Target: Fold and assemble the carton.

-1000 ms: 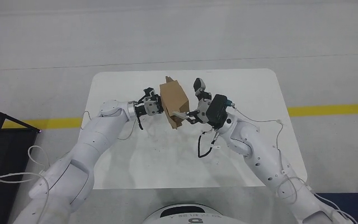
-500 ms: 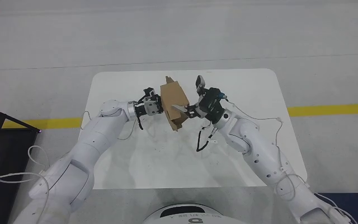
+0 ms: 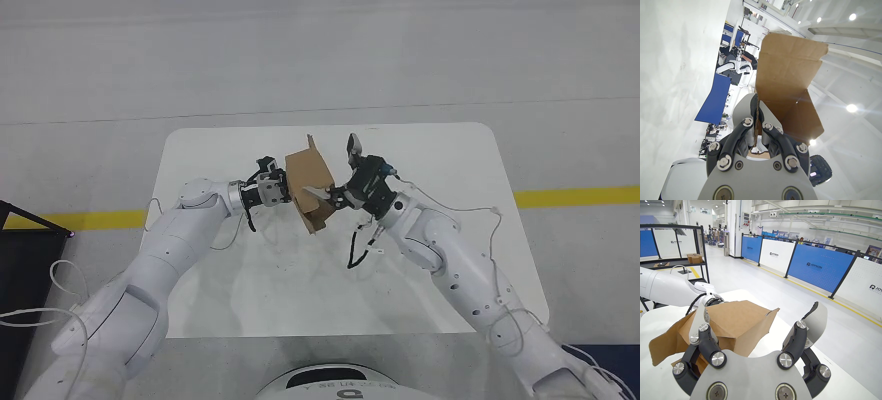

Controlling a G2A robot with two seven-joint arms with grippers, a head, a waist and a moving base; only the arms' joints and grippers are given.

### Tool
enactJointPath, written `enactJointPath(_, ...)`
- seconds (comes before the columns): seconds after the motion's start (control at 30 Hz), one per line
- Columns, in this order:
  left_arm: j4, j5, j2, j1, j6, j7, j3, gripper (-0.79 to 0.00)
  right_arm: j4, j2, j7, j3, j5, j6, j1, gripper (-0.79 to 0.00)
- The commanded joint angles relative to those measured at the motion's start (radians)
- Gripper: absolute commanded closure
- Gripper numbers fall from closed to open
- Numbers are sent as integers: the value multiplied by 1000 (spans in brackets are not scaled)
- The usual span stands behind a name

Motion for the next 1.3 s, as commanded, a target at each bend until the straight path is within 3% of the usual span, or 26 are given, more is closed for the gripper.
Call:
enactJointPath(0.0,0,0,0,0,0,0,0,0,-2,2,-23,13,3,-26,-9,-785)
enactJointPath(0.3,0,0,0,0,0,0,0,0,-19,12,-72,62,-3,-104,-50,-785)
enactJointPath(0.57,0,0,0,0,0,0,0,0,-29,16,6,85,-10,-115,-61,-785)
enactJointPath(0.97,0,0,0,0,0,0,0,0,-42,1,113,56,-42,-11,-44,-785)
enactJointPath(1.27,0,0,0,0,0,0,0,0,-36,19,60,127,55,-227,-82,-785)
